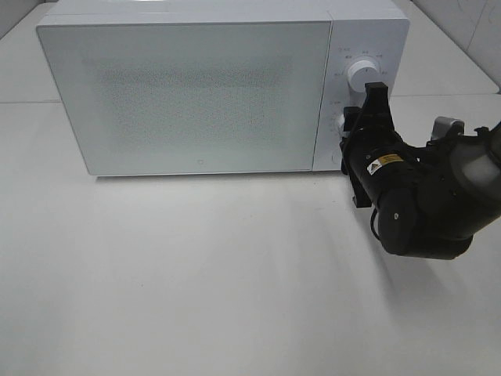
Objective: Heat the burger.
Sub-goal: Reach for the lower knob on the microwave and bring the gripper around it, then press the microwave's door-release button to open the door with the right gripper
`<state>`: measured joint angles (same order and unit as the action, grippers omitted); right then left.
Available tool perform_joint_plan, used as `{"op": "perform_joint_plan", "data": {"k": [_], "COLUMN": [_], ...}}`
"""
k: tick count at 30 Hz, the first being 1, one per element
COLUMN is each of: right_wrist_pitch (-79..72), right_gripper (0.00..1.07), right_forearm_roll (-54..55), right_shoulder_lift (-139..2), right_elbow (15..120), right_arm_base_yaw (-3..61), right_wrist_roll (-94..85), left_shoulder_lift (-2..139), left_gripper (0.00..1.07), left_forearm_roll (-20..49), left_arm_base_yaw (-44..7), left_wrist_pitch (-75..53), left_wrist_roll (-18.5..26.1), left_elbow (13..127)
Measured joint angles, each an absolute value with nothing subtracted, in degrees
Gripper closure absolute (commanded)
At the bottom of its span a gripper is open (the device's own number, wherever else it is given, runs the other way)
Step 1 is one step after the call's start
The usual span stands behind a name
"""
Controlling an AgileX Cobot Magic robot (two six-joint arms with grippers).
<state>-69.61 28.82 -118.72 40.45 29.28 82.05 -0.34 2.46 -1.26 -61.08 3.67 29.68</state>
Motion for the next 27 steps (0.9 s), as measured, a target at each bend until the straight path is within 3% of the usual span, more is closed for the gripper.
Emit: {"op": "perform_joint_plan", "data": {"k": [1, 2, 6, 14, 27], "right_wrist_pitch": [-69.6, -69.6, -69.6, -68.4, -68.9], "right_gripper": [0.76, 0.76, 0.58, 0.38, 0.36], "right_forearm_roll": [28.9, 28.9, 29.4, 29.5, 28.7], "right_shoulder_lift": [-118.7, -118.7, -118.7, -118.7, -116.7], "right_elbow": [40.5, 40.5, 40.5, 40.7, 37.9], "right_arm_base_yaw": [29.3, 29.3, 29.3, 30.0, 29.9], "right_wrist_roll": [82.0, 82.0, 82.0, 80.0, 75.3], "left_shoulder_lift": [-0.3, -0.3, -0.3, -0.3, -0.3], "left_gripper": [0.06, 0.06, 0.06, 0.06, 0.06], "left_forearm_roll": [2.5, 2.5, 2.5, 2.5, 2.5], "left_arm_base_yaw": [-1.3, -1.3, -1.3, -1.3, -1.3], "left_wrist_pitch": [-61.1, -61.1, -61.1, -61.1, -61.1], "left_wrist_roll": [3.7, 3.7, 3.7, 3.7, 3.7], "left_elbow": [29.7, 29.7, 29.7, 29.7, 29.7]}}
